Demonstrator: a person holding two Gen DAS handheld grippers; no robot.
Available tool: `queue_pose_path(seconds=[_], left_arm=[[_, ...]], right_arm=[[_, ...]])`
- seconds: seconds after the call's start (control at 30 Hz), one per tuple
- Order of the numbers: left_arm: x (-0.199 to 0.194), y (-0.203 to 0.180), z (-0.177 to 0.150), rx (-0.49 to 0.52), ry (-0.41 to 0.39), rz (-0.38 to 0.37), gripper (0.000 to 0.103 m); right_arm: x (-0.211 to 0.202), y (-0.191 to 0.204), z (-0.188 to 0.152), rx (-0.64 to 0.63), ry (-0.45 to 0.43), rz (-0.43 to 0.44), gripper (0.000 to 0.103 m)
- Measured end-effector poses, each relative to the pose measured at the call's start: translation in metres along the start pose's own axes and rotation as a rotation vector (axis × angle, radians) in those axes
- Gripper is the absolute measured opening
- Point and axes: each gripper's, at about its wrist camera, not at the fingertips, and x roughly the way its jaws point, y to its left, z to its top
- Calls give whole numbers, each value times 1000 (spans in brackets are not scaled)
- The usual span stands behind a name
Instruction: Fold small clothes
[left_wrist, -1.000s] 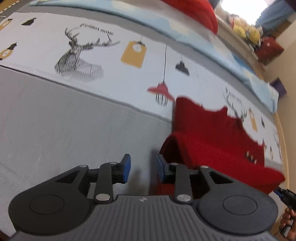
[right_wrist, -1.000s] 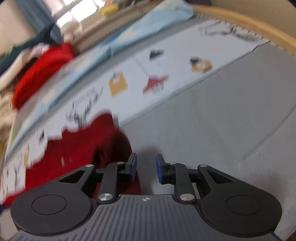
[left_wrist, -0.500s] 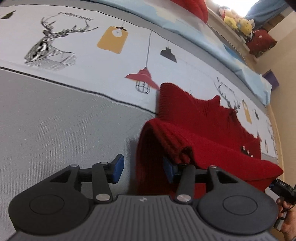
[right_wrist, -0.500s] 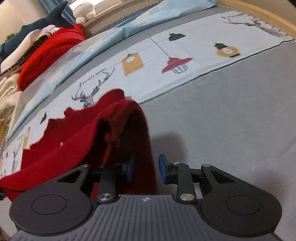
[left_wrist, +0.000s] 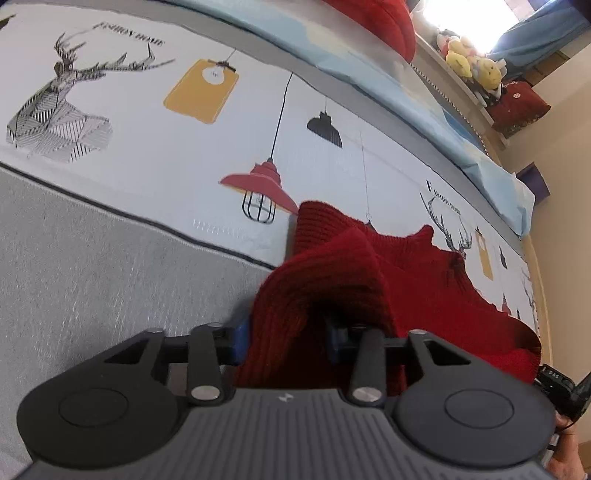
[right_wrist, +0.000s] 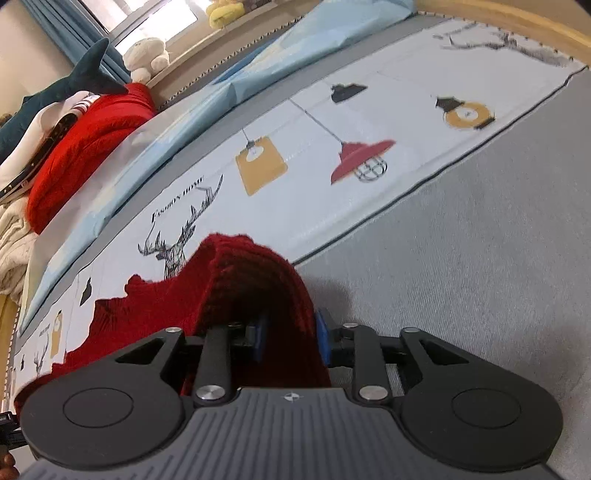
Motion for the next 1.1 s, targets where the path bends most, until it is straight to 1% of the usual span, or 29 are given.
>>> queue_pose_path(seconds=[0.03, 0.07, 0.1, 0.17, 0.2, 0.27, 0.3, 0.33, 0.37, 0.4, 0.43, 0.5, 0.57, 0.63, 0.67, 0.77, 0.8, 0.83, 0.9, 0.97, 1.0, 1.03, 1.1], left_arm=[[0, 0, 1, 4, -6, 2, 31], [-1, 1, 1, 6, -14, 6, 21], [-2, 1, 2, 11, -22, 6, 16], [-8, -2, 3, 31, -53, -5, 13], [-12, -3, 4, 42, -79, -9, 13], [-19, -3, 7, 28, -124, -23, 12], [-17, -3, 7, 20, -121, -14, 12], [-12, -2, 6, 21, -100, 13, 12], [-5, -3, 4, 29, -69, 47, 12], [-1, -3, 3, 32, -50, 59, 13], [1, -2, 3, 29, -40, 54, 13], [1, 0, 4, 7, -33, 33, 13], [1, 3, 4, -12, -29, 16, 13], [2, 3, 4, -13, -22, 13, 15], [3, 3, 4, -14, -15, 11, 16], [3, 2, 2, -11, -15, 13, 15], [2, 1, 2, 0, -23, 15, 14], [0, -2, 2, 16, -39, 19, 12], [-9, -9, 4, 64, -96, 36, 11], [-21, -16, 6, 100, -162, 20, 11], [-26, -20, 7, 116, -195, 10, 11], [-31, -24, 7, 138, -228, 4, 11], [-39, -33, 6, 183, -299, 5, 11]], right_arm=[[0, 0, 1, -1, -5, 3, 17], [0, 0, 1, 0, -5, 2, 14], [0, 0, 2, 1, -9, -2, 13], [-4, 1, 4, -1, -35, 3, 9], [-9, 2, 5, 5, -63, 16, 9], [-22, 4, 11, 35, -143, 70, 6], [-24, 4, 13, 47, -155, 70, 6], [-21, 3, 13, 55, -141, 37, 6], [-13, 1, 11, 57, -105, -4, 6], [-6, 0, 8, 56, -66, -30, 6], [-2, -1, 6, 53, -42, -40, 7], [1, 1, 4, 42, -32, -42, 7], [0, 1, 4, 47, -19, -39, 13], [3, -1, 4, 54, 5, -36, 13], [5, -3, 3, 53, 16, -36, 17], [9, -2, 0, 47, 43, -32, 16], [7, 1, -1, 42, 42, -26, 12], [4, 4, -1, 29, 24, -29, 6], [-7, 12, 1, -9, -45, -25, 5], [-23, 17, 6, -11, -141, 6, 4], [-31, 17, 8, 10, -185, 45, 3], [-38, 17, 10, 20, -224, 79, 0], [-53, 20, 11, -9, -343, 58, 0]])
